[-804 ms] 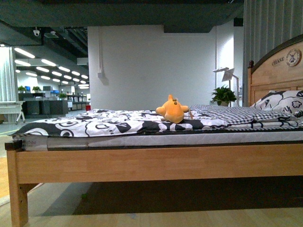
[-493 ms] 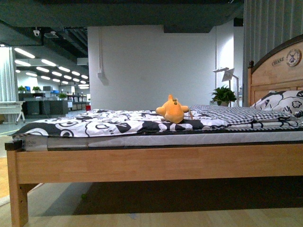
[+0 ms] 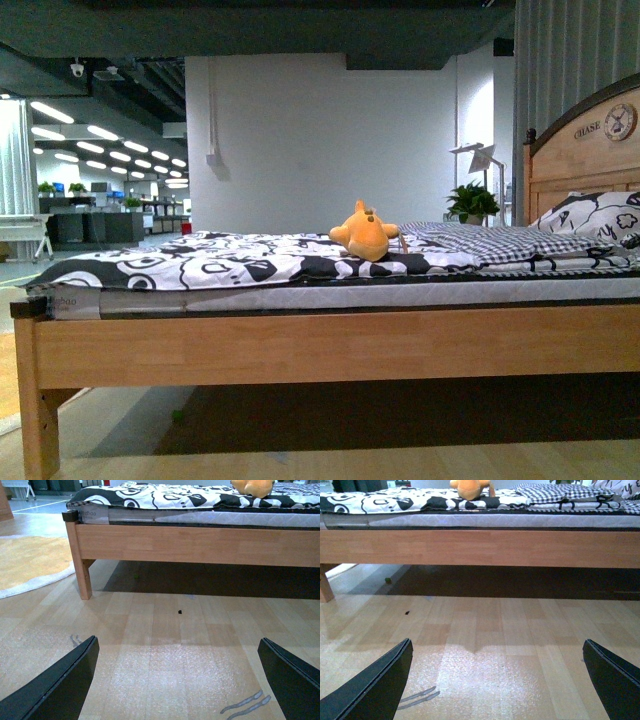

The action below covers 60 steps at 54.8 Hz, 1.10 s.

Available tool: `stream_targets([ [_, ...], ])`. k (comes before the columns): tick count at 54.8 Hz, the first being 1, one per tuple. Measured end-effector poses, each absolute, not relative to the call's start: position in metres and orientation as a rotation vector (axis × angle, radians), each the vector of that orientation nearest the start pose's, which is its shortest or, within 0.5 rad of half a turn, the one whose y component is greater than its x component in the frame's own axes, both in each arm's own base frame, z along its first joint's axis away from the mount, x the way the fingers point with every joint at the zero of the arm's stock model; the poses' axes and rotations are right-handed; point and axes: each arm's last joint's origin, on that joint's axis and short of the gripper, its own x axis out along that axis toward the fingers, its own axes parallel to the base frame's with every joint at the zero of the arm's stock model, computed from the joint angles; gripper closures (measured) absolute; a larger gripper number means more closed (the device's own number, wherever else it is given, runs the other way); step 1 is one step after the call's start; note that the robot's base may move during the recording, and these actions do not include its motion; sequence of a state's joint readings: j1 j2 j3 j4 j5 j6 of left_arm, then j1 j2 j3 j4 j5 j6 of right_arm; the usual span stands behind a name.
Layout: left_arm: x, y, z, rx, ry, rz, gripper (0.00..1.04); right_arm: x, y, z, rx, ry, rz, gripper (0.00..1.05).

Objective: Put away toys

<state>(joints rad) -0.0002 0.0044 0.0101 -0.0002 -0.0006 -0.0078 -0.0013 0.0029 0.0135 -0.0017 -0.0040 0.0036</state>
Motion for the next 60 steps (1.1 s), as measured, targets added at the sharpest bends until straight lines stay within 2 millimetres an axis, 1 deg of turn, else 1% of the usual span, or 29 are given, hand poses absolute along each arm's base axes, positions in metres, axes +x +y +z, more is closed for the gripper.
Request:
stream_targets([
  [60, 0.0974, 0.0000, 0.1666, -0.008, -0.006, 0.000, 0.06, 0.0970, 0.0000, 0.1677, 0.004, -0.009, 0.002, 0.00],
])
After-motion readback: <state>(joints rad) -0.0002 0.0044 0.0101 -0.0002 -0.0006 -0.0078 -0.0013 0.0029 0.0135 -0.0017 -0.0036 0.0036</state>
